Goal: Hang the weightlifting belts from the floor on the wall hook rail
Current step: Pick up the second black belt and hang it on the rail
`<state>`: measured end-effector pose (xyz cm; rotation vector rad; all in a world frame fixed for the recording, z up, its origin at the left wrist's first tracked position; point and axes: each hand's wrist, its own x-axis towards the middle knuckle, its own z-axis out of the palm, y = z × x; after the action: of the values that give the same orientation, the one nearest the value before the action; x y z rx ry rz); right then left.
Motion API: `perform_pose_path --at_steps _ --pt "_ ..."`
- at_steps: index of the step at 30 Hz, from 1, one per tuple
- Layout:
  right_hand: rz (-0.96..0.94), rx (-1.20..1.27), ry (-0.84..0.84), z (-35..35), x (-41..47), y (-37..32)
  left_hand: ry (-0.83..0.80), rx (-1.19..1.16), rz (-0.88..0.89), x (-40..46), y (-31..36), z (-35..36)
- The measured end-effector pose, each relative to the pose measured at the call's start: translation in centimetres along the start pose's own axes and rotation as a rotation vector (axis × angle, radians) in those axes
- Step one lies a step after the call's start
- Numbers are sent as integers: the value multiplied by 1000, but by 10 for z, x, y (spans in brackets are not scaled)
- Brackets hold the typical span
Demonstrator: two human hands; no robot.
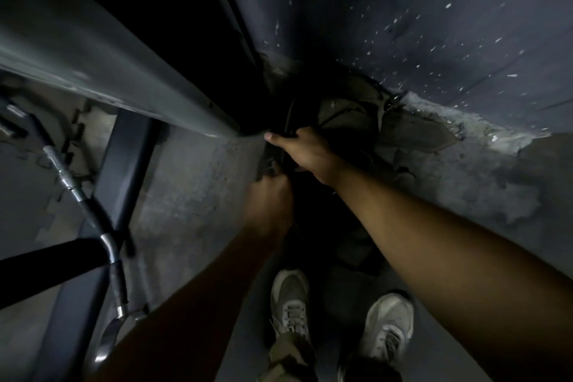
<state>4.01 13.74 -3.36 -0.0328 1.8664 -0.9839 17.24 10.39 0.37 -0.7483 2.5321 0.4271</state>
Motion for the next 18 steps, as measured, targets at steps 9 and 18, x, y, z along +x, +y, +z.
perform_pose_path --at_steps 9,18 --pt "-205 -482 127 -94 -56 -3 139 -348 -77 -13 68 -63" --pt "-363 25 -11 -172 -201 -23 -368 -1838 -353 26 101 -164"
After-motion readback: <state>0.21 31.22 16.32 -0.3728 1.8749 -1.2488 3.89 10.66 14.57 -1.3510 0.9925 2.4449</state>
